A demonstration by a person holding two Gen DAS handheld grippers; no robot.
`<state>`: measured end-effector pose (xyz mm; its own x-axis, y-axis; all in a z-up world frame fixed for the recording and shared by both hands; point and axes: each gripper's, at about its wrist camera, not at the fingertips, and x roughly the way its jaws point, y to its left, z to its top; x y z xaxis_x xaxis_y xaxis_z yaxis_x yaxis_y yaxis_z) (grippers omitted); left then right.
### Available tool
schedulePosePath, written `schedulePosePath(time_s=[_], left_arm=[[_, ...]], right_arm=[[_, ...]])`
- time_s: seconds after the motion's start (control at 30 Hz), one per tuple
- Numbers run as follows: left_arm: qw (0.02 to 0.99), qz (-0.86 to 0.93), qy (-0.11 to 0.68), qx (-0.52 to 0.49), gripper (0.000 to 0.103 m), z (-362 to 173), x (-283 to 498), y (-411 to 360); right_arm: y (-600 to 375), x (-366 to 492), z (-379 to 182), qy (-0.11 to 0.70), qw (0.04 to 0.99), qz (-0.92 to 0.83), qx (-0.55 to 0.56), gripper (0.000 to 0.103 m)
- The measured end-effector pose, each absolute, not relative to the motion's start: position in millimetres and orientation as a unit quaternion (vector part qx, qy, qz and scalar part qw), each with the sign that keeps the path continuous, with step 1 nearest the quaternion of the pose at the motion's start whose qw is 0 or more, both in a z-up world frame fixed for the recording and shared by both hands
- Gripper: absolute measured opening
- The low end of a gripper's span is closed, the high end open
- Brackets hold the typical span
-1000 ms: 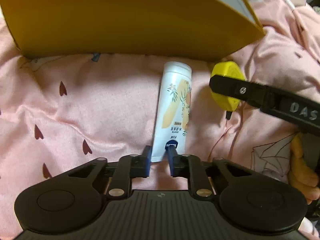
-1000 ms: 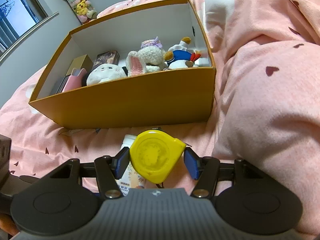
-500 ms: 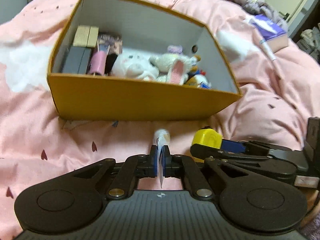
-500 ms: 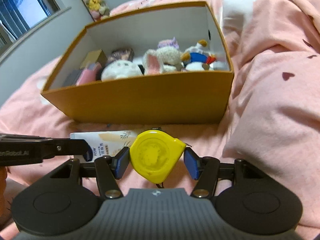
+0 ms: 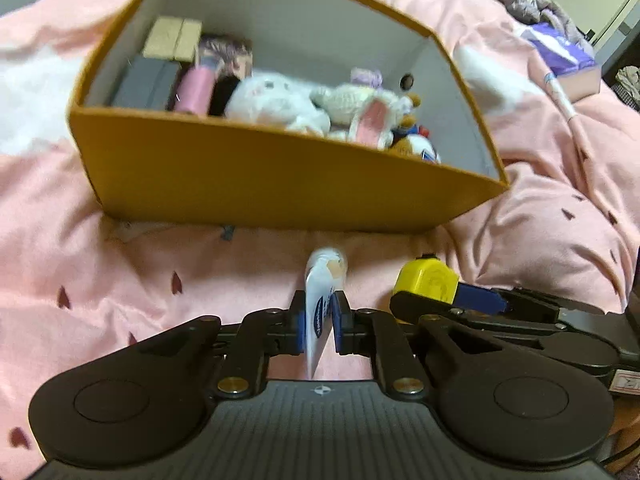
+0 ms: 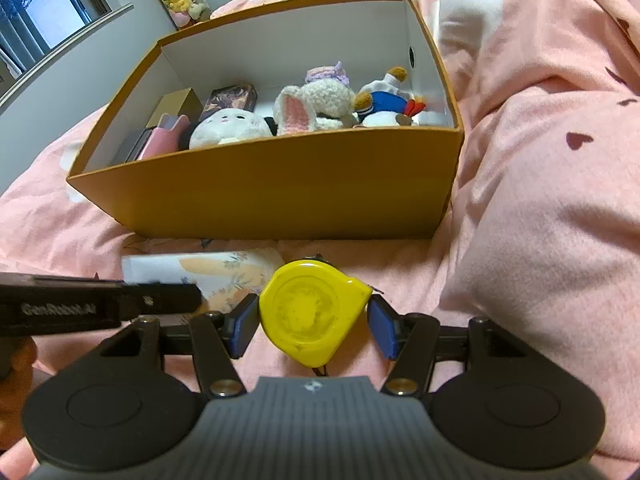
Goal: Organize objects
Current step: 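Carry the lotion tube and tape measure over the shoebox with both tools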
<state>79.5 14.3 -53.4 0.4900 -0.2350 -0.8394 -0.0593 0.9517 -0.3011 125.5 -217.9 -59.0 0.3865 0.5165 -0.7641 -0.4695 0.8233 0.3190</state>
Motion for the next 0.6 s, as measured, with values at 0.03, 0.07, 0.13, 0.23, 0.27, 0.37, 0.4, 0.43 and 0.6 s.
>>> schedulePosePath(time_s=[0.03,0.07,0.13,0.23,0.27,0.37,0.4,0.43,0.6], left_arm=[[0.853,-0.05,0.498,-0.147,0.014,-49,78,16],[0.855,-0.05,0.494,-0.148,0.014,-44,77,19],[0.859,-0.05,0.487,-0.15,0.013,-34,75,23],[0.864,-0.063,0.472,-0.16,0.013,-15,72,29],[0.866,-0.07,0.467,-0.164,0.013,-8,70,30],[0.874,-0.084,0.448,-0.167,0.012,10,67,29],[0.877,-0.088,0.441,-0.168,0.012,17,67,29],[0.881,-0.094,0.433,-0.169,0.012,24,66,28],[0.895,-0.11,0.395,-0.175,0.012,53,74,31]], right_arm=[[-218,126,-58,0.468,0.832,0.296,0.026,0.061],[-218,126,-56,0.469,0.832,0.296,0.029,0.061],[-219,127,-52,0.471,0.831,0.293,0.034,0.061],[-221,126,-40,0.469,0.831,0.295,0.045,0.061],[-222,125,-34,0.462,0.833,0.3,0.048,0.061],[-224,120,-12,0.433,0.844,0.313,0.051,0.061],[-224,120,-4,0.424,0.847,0.317,0.052,0.061],[-225,120,3,0.415,0.849,0.321,0.053,0.061],[-216,129,35,0.373,0.863,0.339,0.04,0.061]])
